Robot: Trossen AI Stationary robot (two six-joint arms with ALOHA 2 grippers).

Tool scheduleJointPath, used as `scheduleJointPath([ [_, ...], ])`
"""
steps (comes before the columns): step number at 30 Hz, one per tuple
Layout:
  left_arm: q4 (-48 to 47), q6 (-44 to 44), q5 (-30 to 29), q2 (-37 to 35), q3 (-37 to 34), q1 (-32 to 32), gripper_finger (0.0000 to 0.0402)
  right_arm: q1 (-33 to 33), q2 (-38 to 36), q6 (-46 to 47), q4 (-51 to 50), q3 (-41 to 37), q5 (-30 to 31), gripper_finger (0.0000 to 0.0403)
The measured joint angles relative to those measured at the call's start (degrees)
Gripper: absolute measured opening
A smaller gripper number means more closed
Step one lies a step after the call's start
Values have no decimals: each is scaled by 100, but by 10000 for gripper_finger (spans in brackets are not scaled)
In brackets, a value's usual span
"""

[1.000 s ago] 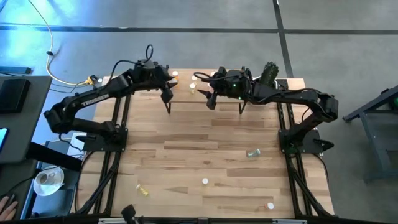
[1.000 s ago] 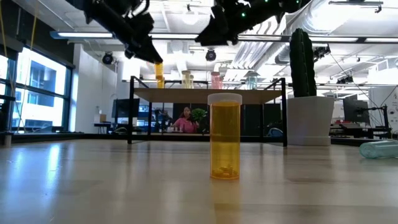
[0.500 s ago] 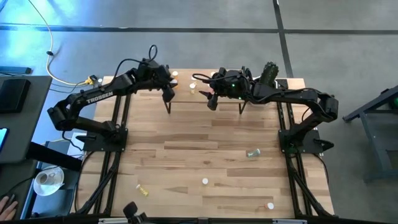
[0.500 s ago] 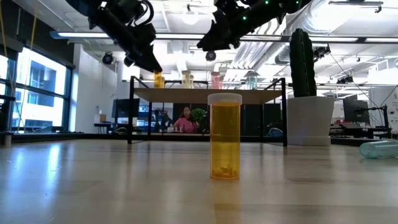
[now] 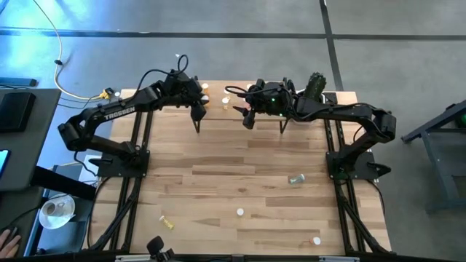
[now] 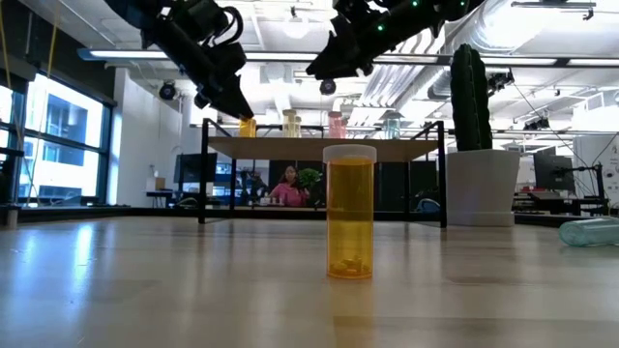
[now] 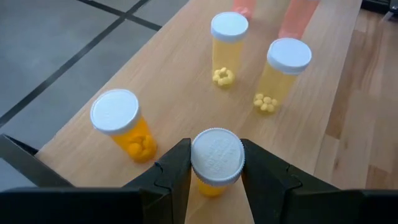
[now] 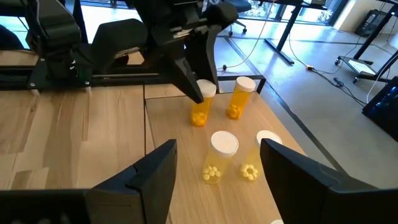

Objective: Pick and place medicine bottles onto shelf by color
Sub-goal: Put the left orange pill bottle on the shelf aligned with the other orange pill bottle

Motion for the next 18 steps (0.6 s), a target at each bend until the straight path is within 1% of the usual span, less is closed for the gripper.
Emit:
scheduleJointPath([
  [18,11,-48,-50,32,4,2,116,0,2,0,-2,-2,0,222],
])
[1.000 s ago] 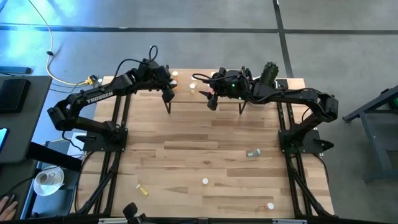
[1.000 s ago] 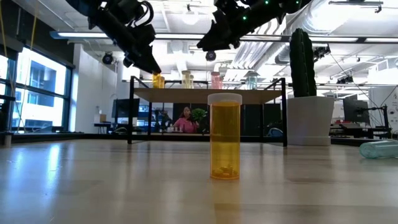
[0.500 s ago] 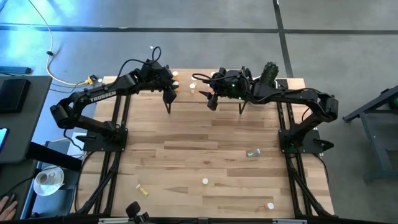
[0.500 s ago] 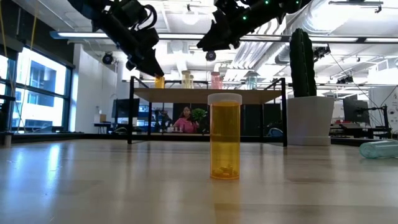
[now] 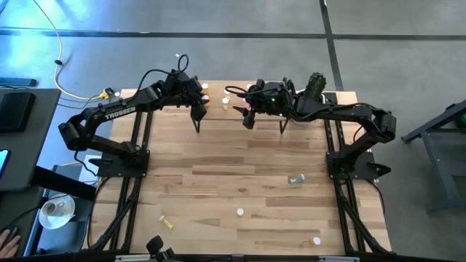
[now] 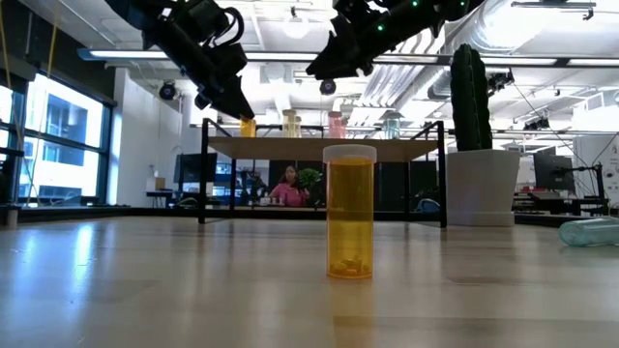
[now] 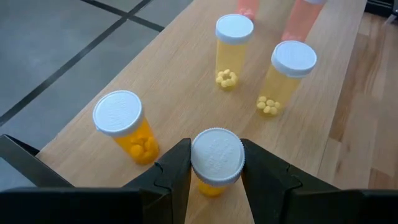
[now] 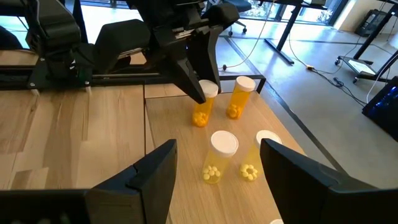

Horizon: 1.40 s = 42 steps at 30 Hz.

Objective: Pick and place medicine bottles onto shelf by color
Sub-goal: Put the left orange pill bottle on the shelf aligned with the other orange pill bottle, then adjust the yellow pill bottles on the shelf

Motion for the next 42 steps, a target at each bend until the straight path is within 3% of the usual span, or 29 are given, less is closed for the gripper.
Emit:
scheduleJointPath([
  [19,52,4,-18,-82,-22,2,168,0,0,-2,-4,-2,0,222],
  [32,-277,-74,-17,-1078,-15,-101,168,15,-187,-279,-1168,360,2,222],
  [42,-1003,-13,142,-1836,-180,-810,168,4,-186,-644,-1199,760,2,222],
])
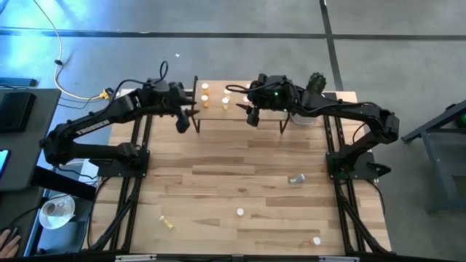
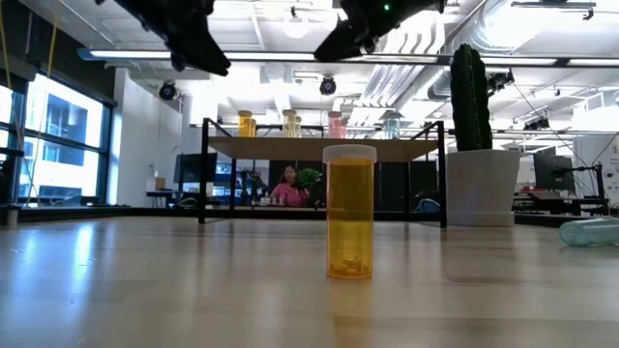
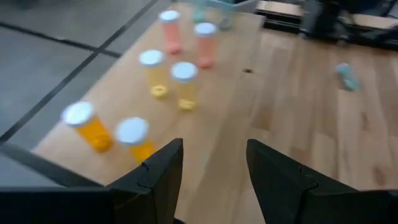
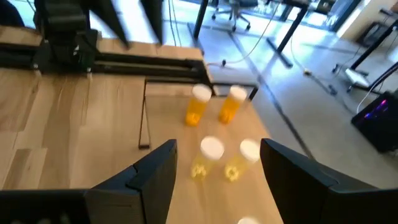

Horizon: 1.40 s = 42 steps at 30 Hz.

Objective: Pick and place medicine bottles onto shelf by color
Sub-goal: Adjust the yellow pill bottles on the shelf

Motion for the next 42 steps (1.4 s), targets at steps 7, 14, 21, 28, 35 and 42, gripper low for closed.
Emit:
scheduleJointPath([
  [7,1279,-325,-4,-283,-1032,-495,168,-198,0,-260,-2,445,-2,222],
  [14,2361,-539,-100,-282,-1831,-918,168,-601,149,-265,-37,868,-76,222],
  [21,3399,-581,-116,-280,-2341,-1176,168,-888,867,-464,-807,1872,-111,222],
  [28,3421,-541,-117,-274,-2414,-1212,168,-1146,1644,-613,-1508,2593,-692,222],
  [35,3405,-540,-116,-274,-2414,-1210,168,-1239,2104,-763,-1785,2709,-710,222],
  [42,3403,-538,-130,-274,-2414,-1190,168,-1229,2269,-769,-1897,2709,-1071,222],
])
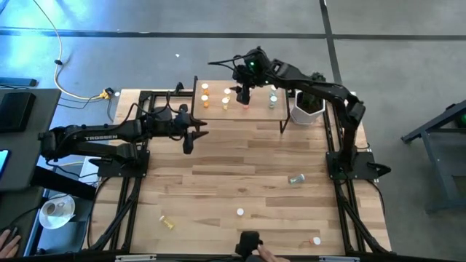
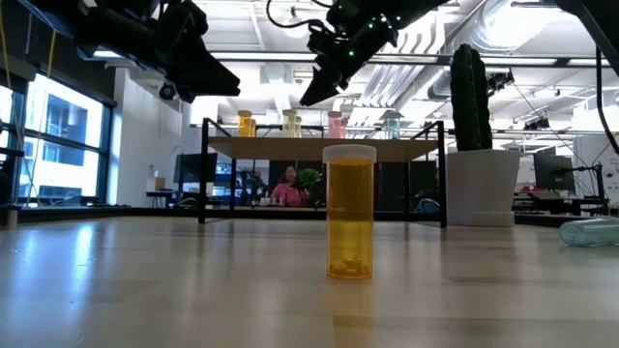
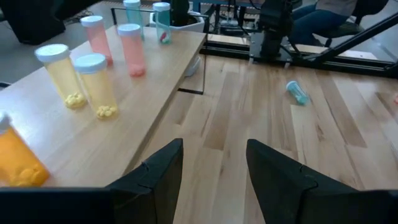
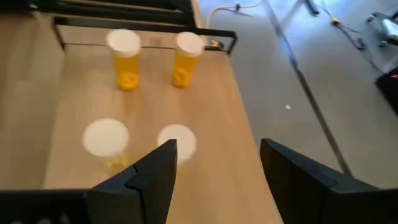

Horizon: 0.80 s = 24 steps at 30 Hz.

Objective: Pick and place medicine bottles onto shelf by color
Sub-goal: Adjust the yellow pill bottles on the shelf

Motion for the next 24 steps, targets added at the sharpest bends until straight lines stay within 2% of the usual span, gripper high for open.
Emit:
scheduleJointPath([
  [9,-26,153,-95,0,0,17,168,8,183,7,-70,0,-457,222],
  [24,-26,153,-95,0,0,22,168,8,300,-94,-9,-7,-493,222],
])
